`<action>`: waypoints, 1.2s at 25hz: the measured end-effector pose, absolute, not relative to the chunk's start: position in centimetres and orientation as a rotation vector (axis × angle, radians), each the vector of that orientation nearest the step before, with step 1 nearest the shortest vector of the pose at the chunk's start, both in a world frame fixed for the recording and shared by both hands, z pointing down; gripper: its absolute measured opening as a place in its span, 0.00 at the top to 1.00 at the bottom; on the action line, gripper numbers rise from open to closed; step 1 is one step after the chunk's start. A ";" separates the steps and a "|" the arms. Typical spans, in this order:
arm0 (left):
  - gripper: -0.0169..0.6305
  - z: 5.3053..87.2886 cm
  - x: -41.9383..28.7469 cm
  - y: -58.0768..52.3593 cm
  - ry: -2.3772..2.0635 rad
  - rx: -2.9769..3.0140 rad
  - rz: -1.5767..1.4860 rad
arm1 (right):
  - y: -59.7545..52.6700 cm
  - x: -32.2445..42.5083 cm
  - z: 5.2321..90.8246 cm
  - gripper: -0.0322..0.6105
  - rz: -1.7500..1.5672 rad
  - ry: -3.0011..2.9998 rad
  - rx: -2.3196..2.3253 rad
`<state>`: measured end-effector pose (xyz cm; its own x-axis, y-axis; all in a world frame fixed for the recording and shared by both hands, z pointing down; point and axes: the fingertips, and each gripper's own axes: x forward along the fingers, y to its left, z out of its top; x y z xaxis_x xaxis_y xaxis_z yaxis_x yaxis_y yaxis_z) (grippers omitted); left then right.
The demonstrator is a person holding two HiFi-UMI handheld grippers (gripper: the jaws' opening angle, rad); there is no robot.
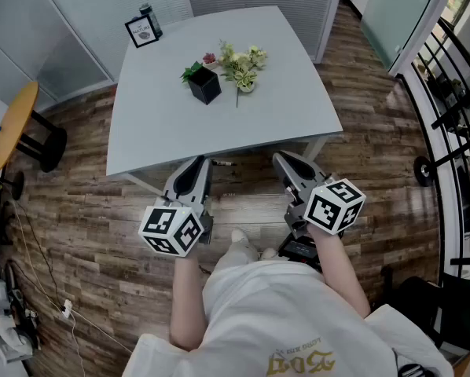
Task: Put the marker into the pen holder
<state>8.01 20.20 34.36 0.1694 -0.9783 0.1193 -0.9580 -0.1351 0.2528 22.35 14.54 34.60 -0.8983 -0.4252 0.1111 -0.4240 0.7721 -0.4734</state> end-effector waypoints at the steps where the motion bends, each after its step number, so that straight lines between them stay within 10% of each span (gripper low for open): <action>1: 0.91 34.4 7.9 20.5 -1.869 2.176 -0.093 | 14.8 22.2 34.5 0.93 -0.801 2.944 -0.697; 30: 0.91 36.1 4.3 19.5 -1.904 2.085 -0.087 | 12.1 19.7 36.1 0.92 -0.770 3.019 -0.709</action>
<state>4.28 19.49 36.06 0.1118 -0.9799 0.1654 -0.9606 -0.0640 0.2705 19.72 12.14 36.15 -0.9003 -0.4060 0.1571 -0.4317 0.7857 -0.4430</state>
